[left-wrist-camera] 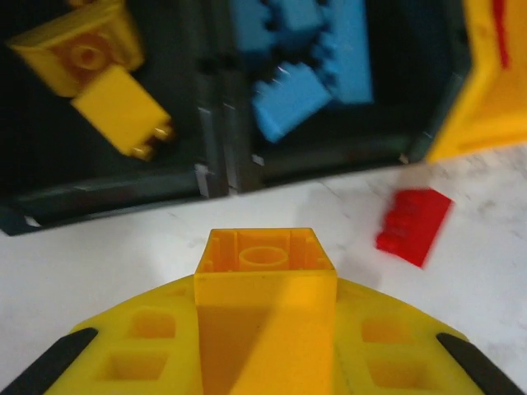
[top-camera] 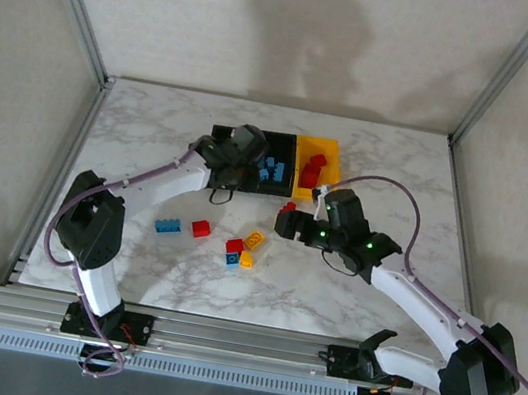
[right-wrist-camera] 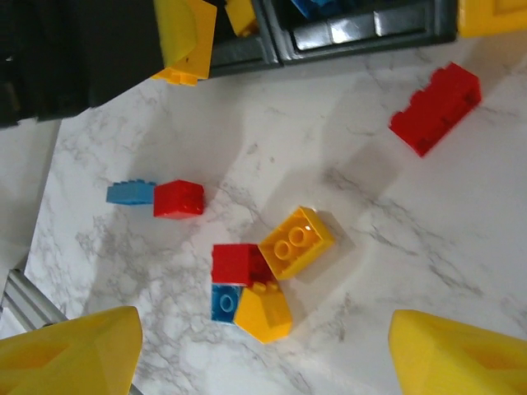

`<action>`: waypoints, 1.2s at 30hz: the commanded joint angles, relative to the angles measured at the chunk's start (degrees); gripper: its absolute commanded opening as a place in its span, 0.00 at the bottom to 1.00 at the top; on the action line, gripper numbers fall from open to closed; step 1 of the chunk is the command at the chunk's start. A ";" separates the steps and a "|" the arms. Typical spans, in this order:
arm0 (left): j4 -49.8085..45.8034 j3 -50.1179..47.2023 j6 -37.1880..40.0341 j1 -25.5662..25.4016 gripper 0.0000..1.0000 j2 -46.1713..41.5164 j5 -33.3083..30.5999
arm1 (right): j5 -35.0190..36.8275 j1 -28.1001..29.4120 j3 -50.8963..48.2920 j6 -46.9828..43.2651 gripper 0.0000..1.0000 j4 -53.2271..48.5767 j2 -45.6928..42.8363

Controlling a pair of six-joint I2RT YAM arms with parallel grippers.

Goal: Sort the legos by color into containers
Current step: Place the lego in the container.

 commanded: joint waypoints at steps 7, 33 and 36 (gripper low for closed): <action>-1.03 10.24 -0.89 8.20 0.13 7.26 -0.69 | 2.43 0.98 2.78 0.35 0.78 4.29 2.83; -6.37 34.15 -2.45 13.67 0.27 30.54 3.35 | 6.03 0.95 2.51 -0.86 0.78 1.49 2.08; -6.32 34.24 -2.53 13.67 0.33 30.63 3.28 | 6.16 0.96 2.77 -0.79 0.78 1.61 2.42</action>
